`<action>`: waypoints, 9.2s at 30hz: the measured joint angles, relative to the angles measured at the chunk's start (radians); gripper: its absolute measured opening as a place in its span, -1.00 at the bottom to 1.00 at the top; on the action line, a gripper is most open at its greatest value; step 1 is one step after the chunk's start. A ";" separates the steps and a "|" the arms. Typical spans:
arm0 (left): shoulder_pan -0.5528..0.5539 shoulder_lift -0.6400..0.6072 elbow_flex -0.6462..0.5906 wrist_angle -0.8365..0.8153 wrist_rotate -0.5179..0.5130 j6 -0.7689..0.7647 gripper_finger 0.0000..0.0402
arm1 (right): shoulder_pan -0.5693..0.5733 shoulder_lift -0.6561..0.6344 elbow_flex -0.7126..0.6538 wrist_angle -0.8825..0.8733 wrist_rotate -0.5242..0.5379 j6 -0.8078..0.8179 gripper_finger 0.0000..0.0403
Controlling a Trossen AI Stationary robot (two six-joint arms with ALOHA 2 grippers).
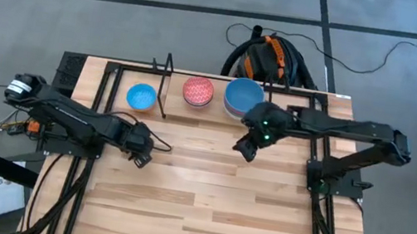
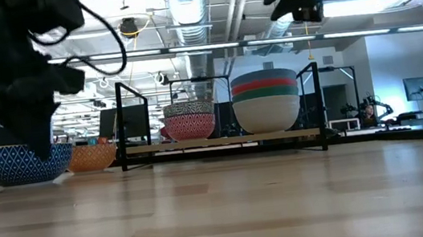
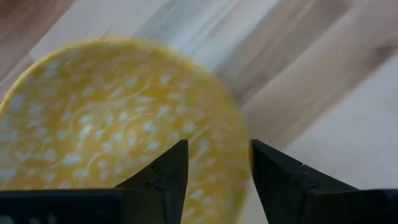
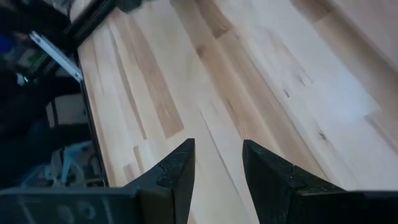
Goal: Place and stack bowls onto a shelf
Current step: Stack the small yellow bowl on the small red bowl on the shelf, then stack the small light blue bowl on the small yellow bowl on the shelf
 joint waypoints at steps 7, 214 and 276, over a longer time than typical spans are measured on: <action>0.033 0.109 -0.004 0.009 0.050 0.015 -0.28 | 0.041 -0.072 -0.010 -0.011 0.090 0.055 -0.20; 0.554 -0.037 0.635 -0.418 0.009 0.781 -0.30 | 0.005 -0.287 -0.010 -0.228 0.413 -0.047 -0.35; 1.103 0.075 0.267 -0.108 -0.064 0.377 -1.00 | -0.427 -0.139 -0.010 -0.118 0.075 -0.361 -0.27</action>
